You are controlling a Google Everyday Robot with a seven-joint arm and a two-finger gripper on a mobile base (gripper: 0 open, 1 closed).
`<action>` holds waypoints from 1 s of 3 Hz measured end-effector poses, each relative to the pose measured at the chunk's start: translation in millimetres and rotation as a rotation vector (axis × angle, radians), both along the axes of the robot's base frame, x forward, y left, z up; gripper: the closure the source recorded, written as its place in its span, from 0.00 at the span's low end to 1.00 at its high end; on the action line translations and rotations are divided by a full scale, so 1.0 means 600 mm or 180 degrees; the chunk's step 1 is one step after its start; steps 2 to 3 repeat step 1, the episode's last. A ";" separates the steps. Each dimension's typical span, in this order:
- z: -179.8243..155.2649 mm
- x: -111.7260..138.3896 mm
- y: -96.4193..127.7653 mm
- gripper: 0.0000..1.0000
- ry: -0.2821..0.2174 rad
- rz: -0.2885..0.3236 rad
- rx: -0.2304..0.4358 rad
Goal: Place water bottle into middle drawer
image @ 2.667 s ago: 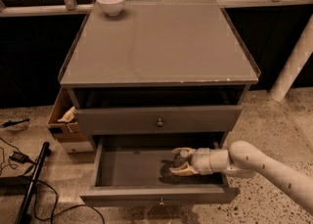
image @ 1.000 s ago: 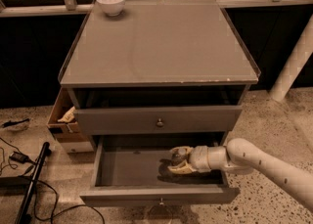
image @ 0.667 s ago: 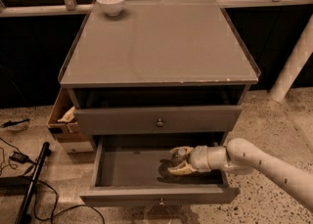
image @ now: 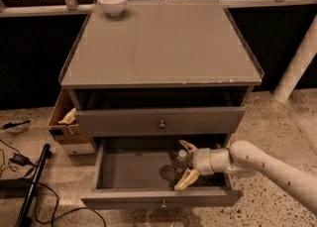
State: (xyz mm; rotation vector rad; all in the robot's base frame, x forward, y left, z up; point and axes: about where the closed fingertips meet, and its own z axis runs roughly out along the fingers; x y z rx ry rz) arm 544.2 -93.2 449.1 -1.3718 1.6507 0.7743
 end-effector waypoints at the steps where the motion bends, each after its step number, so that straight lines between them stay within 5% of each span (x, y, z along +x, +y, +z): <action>1: 0.000 0.000 0.000 0.00 0.0000 0.0000 0.0000; 3: 0.000 0.000 0.000 0.00 0.0000 0.0000 0.0000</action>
Offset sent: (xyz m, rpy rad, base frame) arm 0.0000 0.0000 0.0000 0.0000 0.0000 0.0000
